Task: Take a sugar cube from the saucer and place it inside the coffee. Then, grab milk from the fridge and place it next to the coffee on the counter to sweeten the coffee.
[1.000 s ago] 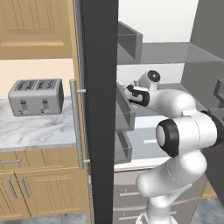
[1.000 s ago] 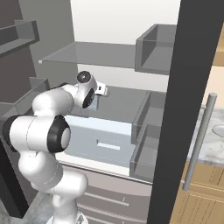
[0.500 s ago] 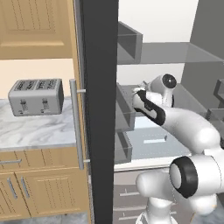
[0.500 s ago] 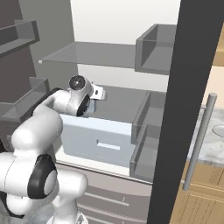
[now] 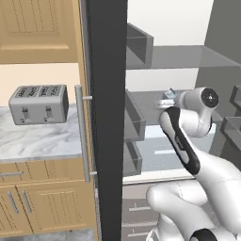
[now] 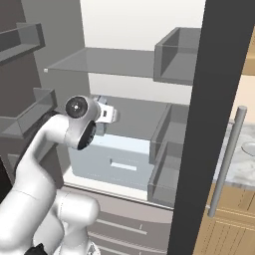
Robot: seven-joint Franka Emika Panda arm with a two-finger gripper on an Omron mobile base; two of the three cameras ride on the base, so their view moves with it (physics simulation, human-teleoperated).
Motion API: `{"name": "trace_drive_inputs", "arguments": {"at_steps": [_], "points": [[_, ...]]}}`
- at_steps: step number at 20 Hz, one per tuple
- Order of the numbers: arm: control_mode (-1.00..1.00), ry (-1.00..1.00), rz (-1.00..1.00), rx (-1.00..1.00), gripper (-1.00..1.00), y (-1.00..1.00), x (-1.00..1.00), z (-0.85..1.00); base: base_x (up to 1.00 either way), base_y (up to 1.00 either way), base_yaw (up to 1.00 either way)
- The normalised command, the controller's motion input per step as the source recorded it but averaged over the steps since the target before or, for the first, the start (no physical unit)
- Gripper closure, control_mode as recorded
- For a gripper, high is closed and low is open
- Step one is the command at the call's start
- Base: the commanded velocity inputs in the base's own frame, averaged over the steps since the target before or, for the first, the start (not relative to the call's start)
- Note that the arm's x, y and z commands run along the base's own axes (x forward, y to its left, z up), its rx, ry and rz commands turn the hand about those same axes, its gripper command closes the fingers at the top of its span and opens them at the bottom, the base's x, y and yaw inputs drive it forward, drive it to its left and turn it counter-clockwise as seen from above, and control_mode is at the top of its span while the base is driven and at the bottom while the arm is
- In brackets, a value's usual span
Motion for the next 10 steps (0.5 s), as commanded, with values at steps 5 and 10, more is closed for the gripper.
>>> {"name": "trace_drive_inputs", "arguments": {"at_steps": [5,10], "points": [[-1.0,-0.03,0.0,0.0,1.0,0.0,-1.0,0.17,0.0,0.0,0.0],[1.0,0.0,0.0,0.0,1.0,0.0,0.0,0.0,-1.0,0.0,0.0]]}}
